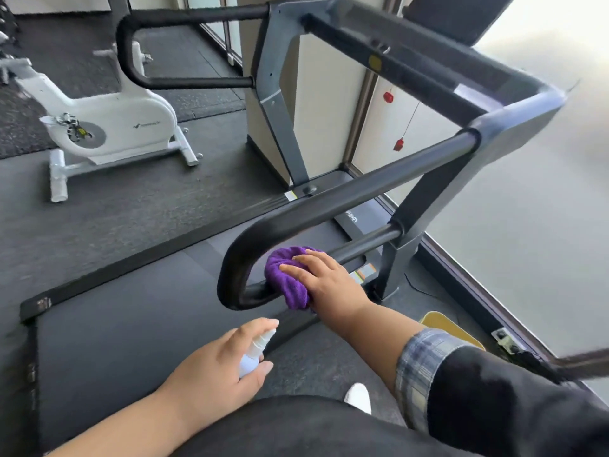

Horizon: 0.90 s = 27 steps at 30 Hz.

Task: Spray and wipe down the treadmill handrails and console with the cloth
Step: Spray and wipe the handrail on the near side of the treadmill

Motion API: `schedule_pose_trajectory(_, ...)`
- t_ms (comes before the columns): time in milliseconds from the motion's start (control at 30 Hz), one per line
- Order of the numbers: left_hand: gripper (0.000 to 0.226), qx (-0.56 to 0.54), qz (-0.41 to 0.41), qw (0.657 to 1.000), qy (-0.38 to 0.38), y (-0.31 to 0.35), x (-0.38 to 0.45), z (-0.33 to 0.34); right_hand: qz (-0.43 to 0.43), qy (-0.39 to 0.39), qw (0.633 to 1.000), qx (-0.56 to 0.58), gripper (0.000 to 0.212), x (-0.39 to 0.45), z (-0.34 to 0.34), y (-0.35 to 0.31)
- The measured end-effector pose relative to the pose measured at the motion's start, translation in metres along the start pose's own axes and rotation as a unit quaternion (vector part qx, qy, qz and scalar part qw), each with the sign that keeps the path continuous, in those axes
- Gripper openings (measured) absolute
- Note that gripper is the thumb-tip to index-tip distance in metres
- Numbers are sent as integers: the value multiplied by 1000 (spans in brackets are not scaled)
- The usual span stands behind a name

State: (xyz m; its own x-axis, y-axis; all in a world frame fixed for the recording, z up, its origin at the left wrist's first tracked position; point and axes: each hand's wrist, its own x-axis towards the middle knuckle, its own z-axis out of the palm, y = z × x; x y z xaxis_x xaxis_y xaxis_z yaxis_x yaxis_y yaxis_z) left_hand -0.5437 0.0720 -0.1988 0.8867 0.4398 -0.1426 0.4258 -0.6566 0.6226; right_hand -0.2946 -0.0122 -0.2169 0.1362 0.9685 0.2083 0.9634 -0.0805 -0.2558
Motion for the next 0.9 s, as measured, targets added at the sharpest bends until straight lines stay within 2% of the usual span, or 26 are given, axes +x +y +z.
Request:
schedule_pose_trajectory(167, 68, 0, 10, 1000, 9, 13, 10, 6, 40, -5, 999, -10, 78, -4, -12, 38)
schedule_pose_trajectory(433, 69, -3, -44, 999, 30, 32, 21, 17, 128, -9, 991, 28, 95, -17, -16, 125)
schedule_pose_trajectory(533, 71, -4, -61, 997, 40, 38, 24, 23, 143, 2, 990, 15, 91, -19, -23, 156)
schedule_pose_trajectory(667, 72, -2, -67, 997, 40, 44, 27, 30, 211, 36, 977, 13, 76, -27, -34, 185)
schedule_pose_trajectory(800, 67, -12, -72, 996, 54, 51, 31, 34, 231, 51, 971, 33, 62, -19, -22, 172)
schedule_pose_trajectory(900, 62, -13, -78, 995, 54, 51, 30, 36, 282, 55, 956, 60, 62, -14, -10, 145)
